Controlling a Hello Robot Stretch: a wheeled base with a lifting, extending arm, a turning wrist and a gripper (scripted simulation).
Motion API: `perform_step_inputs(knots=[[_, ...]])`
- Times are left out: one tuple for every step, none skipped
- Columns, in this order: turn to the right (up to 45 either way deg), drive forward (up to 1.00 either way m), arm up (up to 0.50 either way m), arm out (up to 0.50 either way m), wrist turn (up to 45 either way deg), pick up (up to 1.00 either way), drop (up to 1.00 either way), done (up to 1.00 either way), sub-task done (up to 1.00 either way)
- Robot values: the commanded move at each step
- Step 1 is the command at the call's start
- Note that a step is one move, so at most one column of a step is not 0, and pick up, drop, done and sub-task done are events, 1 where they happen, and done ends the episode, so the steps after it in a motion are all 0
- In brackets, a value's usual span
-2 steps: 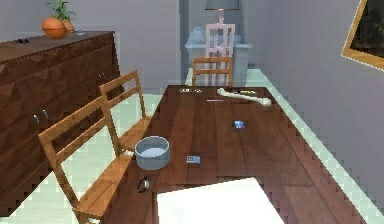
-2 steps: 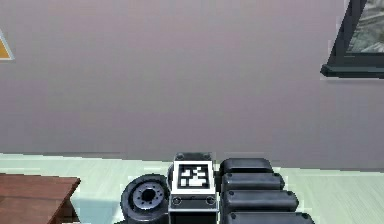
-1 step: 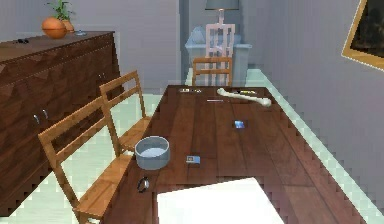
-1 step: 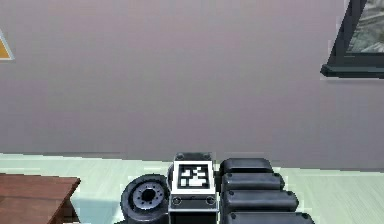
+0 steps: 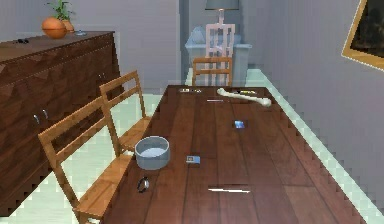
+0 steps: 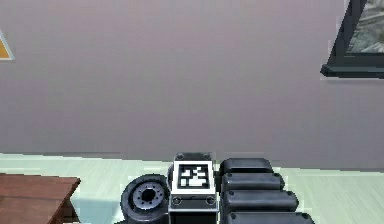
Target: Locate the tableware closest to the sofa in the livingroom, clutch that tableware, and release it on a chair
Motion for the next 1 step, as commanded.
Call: perform_step_inputs(knots=[[0.0, 0.0, 0.0, 0.0, 0.0, 0.0, 0.0, 1.0, 0.0]])
